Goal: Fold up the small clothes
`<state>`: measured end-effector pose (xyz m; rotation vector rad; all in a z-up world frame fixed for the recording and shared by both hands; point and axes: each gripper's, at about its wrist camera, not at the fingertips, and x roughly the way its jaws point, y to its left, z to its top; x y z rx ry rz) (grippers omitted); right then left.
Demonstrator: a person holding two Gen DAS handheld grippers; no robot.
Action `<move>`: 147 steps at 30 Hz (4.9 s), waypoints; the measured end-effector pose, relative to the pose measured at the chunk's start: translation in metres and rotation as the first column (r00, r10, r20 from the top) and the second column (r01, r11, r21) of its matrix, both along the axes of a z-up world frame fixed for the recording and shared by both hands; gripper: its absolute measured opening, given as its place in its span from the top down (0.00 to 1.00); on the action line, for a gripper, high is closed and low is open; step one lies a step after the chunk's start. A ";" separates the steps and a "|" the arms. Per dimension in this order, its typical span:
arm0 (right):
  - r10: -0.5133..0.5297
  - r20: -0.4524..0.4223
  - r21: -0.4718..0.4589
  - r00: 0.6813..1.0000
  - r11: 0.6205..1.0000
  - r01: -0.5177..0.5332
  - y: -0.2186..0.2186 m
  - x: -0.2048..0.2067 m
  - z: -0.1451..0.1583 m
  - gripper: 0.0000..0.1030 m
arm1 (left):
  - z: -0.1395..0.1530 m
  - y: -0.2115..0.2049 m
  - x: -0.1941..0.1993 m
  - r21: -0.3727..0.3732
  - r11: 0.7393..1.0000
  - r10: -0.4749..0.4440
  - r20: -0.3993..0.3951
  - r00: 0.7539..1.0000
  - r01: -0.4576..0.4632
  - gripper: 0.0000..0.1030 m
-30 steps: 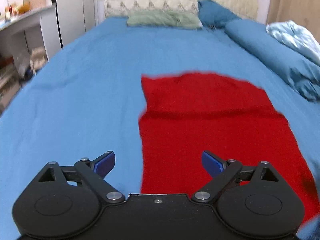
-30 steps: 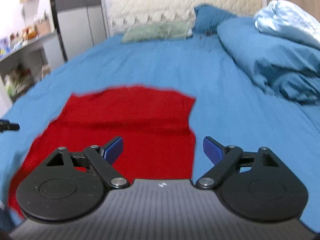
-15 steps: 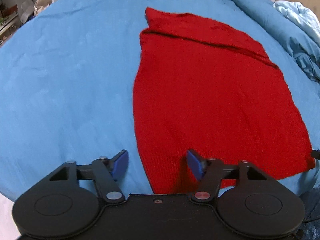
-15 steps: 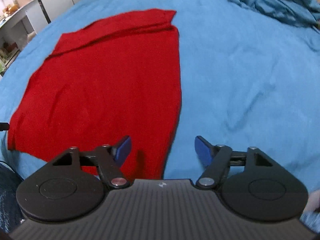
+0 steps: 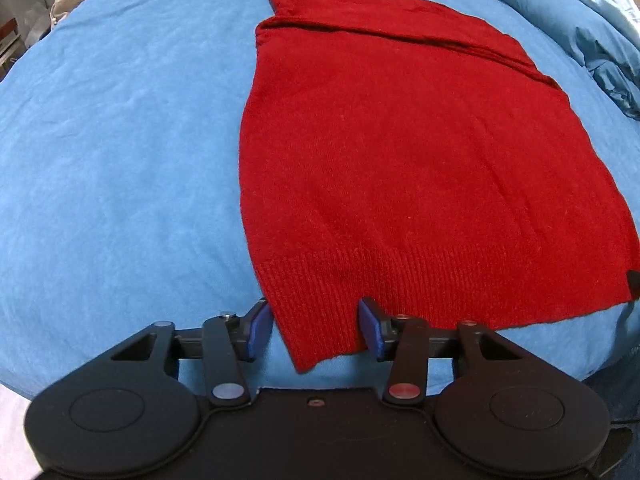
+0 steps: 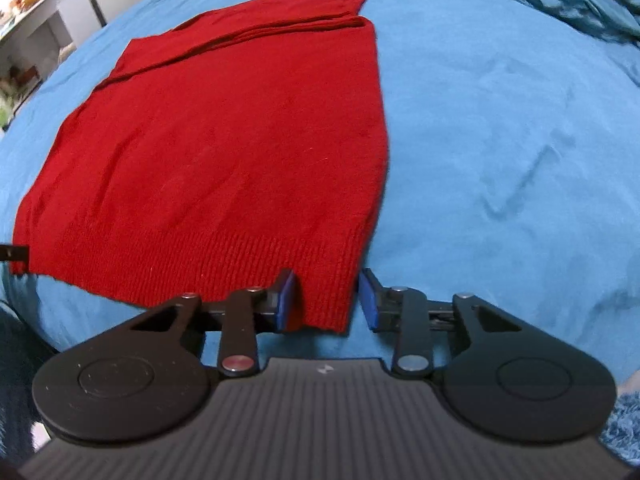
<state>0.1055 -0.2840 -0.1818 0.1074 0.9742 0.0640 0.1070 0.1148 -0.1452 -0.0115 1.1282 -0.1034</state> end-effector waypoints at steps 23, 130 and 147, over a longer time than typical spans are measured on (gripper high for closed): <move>-0.051 0.265 0.295 0.963 0.955 -0.031 -0.039 0.105 0.130 0.80 | 0.151 -0.013 0.113 -0.149 0.988 0.038 0.415 0.909 0.027 0.93; 0.102 0.254 0.420 0.962 0.884 -0.204 0.094 0.349 0.130 0.77 | 0.042 -0.042 0.292 -0.004 1.000 0.013 0.190 0.982 -0.013 0.00; 0.551 0.197 0.192 0.811 0.790 -0.583 0.282 0.355 0.072 0.16 | 0.001 0.038 0.220 -0.001 1.000 0.017 0.202 0.979 -0.017 0.00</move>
